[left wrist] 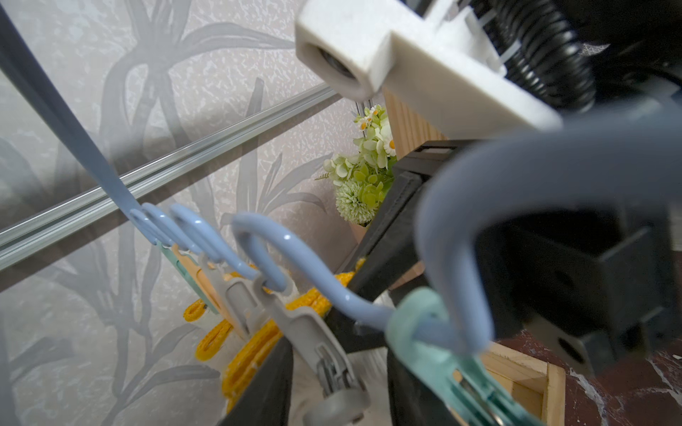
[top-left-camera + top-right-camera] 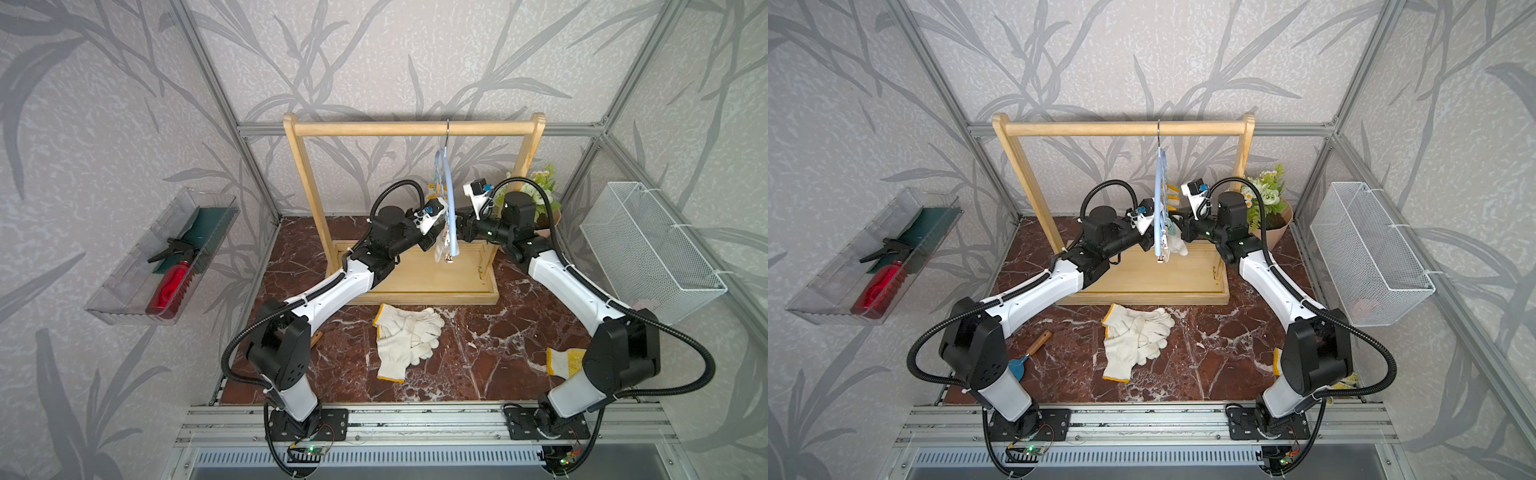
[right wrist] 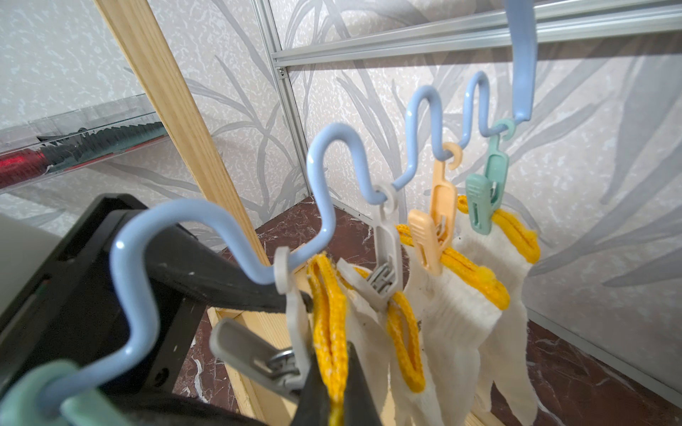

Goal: Clip the gloves onto a hanger to dry
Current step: Open the clamp at the hanger.

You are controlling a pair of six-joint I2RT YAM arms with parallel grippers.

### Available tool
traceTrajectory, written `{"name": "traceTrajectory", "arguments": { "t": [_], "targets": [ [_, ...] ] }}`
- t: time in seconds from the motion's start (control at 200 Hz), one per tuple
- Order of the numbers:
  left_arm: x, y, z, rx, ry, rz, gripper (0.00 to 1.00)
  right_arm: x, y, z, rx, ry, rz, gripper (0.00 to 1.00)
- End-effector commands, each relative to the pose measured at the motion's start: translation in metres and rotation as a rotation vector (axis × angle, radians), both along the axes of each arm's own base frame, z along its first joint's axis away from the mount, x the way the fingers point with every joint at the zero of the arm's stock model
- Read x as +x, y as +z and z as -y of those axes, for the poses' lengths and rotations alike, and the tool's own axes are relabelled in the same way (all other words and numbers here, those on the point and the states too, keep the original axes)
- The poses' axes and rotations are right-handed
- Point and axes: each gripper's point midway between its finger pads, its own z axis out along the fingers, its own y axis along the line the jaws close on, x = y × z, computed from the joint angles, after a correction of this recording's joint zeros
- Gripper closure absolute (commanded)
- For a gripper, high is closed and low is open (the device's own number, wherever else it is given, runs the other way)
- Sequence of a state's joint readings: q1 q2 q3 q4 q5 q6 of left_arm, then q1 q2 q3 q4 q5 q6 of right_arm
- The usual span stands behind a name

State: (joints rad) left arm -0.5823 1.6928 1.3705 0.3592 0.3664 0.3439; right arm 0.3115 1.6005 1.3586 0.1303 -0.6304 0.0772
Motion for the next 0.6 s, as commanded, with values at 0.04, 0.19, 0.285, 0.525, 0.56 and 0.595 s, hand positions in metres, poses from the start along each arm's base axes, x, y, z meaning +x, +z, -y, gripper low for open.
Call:
{"name": "traceTrajectory", "arguments": {
  "t": [0.04,0.19,0.285,0.525,0.56,0.595],
  "targets": [
    [0.004,0.018,-0.002,-0.047,-0.019,0.031,0.59,-0.002,0.015,-0.005,0.014,0.028,0.051,1.00],
    [0.005,0.023,-0.005,-0.074,-0.034,0.023,0.59,-0.003,0.017,-0.006,0.014,0.035,0.053,1.00],
    [0.004,0.023,-0.006,-0.084,-0.054,0.020,0.58,-0.003,0.017,-0.006,0.015,0.038,0.053,1.00],
    [-0.005,0.021,-0.004,-0.100,-0.147,0.003,0.58,-0.003,0.019,-0.007,0.021,0.045,0.052,1.00],
    [-0.008,0.020,-0.003,-0.098,-0.163,0.000,0.56,-0.003,0.018,-0.007,0.021,0.045,0.049,1.00],
    [-0.009,0.020,-0.003,-0.099,-0.177,-0.002,0.55,-0.003,0.019,-0.007,0.022,0.047,0.050,1.00]
  ]
}}
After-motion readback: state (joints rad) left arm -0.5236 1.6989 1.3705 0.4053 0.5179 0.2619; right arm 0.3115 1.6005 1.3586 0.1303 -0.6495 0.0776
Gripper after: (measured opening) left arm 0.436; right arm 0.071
